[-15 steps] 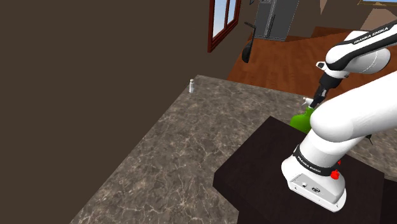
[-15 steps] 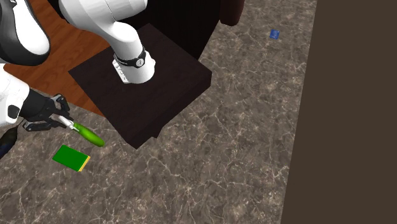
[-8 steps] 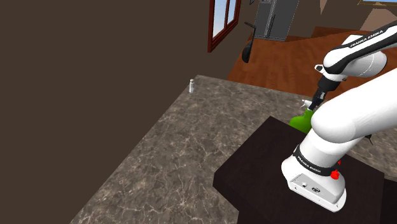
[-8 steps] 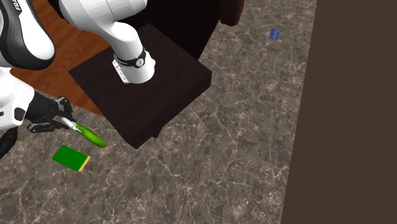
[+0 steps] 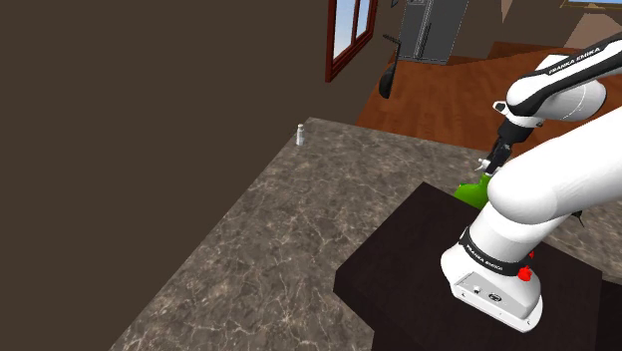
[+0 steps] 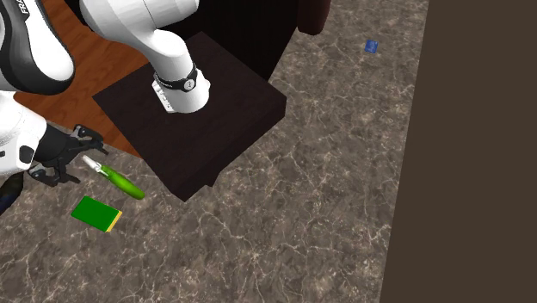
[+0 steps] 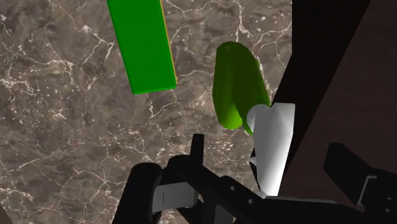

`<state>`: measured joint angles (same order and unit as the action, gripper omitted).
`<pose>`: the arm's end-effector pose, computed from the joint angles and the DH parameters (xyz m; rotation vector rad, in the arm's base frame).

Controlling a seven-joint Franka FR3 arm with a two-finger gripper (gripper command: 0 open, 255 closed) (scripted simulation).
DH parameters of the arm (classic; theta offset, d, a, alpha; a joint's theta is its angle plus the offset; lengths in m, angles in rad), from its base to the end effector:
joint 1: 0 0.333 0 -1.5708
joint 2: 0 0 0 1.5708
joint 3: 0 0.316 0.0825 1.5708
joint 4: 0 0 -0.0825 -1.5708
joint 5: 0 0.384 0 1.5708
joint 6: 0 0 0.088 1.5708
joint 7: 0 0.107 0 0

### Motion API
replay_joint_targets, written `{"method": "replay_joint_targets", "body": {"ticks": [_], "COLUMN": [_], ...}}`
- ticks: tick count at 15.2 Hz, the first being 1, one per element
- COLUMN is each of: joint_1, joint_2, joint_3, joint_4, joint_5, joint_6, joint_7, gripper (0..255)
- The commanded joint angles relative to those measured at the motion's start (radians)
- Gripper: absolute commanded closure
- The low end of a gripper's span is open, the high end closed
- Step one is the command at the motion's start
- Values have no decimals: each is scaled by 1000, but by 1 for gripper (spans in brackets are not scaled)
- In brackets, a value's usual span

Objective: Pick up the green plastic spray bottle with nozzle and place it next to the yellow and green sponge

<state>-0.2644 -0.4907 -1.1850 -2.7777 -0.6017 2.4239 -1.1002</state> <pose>0.0903 -0.3540 0.2656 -3.0630 -0.3055 -0.1011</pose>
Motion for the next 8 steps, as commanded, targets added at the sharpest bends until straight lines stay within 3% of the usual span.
{"method": "replay_joint_targets", "body": {"ticks": [1,4,8], "joint_1": [-36,-101,-101], "joint_2": [-42,-140,-140], "joint_3": [45,148,148], "joint_4": [10,45,45], "joint_5": [-3,10,10], "joint_6": [-54,-194,-194], "joint_7": [6,13,13], "gripper": [0,0,0]}}
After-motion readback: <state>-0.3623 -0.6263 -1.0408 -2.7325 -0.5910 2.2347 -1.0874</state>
